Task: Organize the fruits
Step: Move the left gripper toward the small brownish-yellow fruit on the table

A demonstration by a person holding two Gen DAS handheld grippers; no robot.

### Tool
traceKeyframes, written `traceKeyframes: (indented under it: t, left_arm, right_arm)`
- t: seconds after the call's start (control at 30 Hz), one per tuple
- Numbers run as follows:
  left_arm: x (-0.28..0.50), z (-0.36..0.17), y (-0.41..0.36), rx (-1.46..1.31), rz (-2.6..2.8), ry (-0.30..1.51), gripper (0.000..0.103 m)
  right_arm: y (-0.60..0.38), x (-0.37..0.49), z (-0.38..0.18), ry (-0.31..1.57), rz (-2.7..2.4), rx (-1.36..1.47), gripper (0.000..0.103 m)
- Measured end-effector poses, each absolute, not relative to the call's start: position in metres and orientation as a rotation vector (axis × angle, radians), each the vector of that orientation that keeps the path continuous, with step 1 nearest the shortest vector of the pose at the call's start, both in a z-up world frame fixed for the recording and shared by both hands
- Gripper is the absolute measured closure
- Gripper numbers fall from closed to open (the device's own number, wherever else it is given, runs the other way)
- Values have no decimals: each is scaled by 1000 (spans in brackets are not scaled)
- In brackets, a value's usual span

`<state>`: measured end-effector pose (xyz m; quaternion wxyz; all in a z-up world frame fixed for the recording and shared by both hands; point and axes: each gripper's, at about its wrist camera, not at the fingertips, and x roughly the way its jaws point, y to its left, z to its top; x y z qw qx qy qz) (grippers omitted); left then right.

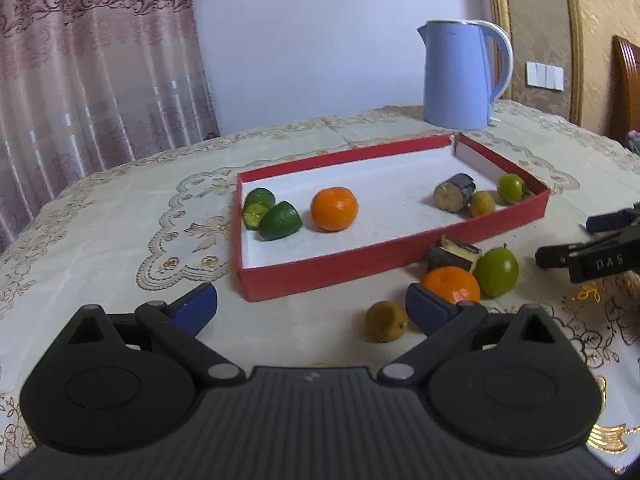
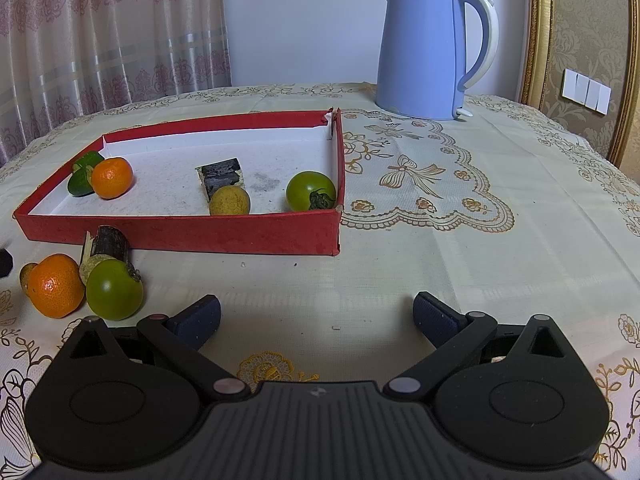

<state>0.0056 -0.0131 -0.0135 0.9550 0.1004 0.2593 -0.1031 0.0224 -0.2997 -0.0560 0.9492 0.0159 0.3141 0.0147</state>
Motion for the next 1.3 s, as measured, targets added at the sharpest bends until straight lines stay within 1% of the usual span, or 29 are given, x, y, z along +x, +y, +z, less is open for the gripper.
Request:
traceKeyframes:
  t: [0.3,0.73,0.9,1.17,1.3]
  left_arm:
    - [13,-26,-19,235,-214,560,3]
    - [24,-28,-19,148,-207,587,3]
    - [17,-23,-15,174,-133,540,3]
    - [17,-26,-24,160,-202,547,3]
    - [25,-26,-16,50,-178,622,3]
  right_arm:
    - [-300,23,-56,639,30,32,0]
    - [-300,23,-56,639,30,32,0]
    - [-300,23,-56,639,30,32,0]
    - [-300,23,-56,639,29,32,0]
    - [-300,23,-56,639,29,32,0]
